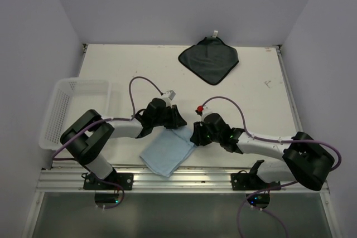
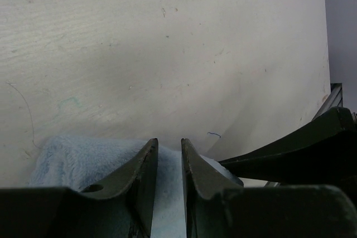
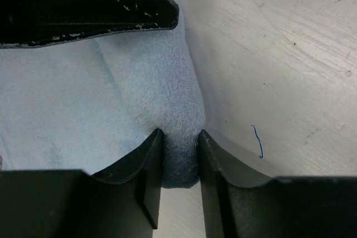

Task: Roll the towels
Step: Roll the towel

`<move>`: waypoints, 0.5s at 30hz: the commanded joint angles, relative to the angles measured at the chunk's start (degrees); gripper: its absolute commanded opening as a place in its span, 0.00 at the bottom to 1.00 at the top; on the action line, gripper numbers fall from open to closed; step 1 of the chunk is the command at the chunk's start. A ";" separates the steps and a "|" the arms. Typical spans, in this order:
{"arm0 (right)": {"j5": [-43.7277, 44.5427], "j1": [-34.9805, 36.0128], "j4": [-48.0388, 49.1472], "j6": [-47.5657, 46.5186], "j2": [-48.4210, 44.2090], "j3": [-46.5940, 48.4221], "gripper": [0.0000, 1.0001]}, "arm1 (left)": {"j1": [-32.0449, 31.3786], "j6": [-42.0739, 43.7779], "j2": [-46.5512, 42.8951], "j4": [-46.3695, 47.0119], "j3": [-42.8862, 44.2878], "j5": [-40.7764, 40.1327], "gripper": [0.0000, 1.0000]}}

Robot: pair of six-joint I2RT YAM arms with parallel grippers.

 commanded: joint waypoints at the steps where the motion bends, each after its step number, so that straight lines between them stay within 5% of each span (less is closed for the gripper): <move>1: -2.72 0.05 -2.24 -1.85 2.11 0.65 0.29 | 0.72 2.73 -1.89 -1.79 2.20 -2.62 0.27; 10: -1.41 0.14 -1.98 -2.29 1.77 1.45 0.00 | 1.51 6.33 -4.44 -7.50 5.54 -6.04 0.30; 15: 3.16 0.14 -1.98 -1.85 0.71 1.53 0.00 | 2.56 7.56 -6.90 -10.14 7.20 -7.89 0.31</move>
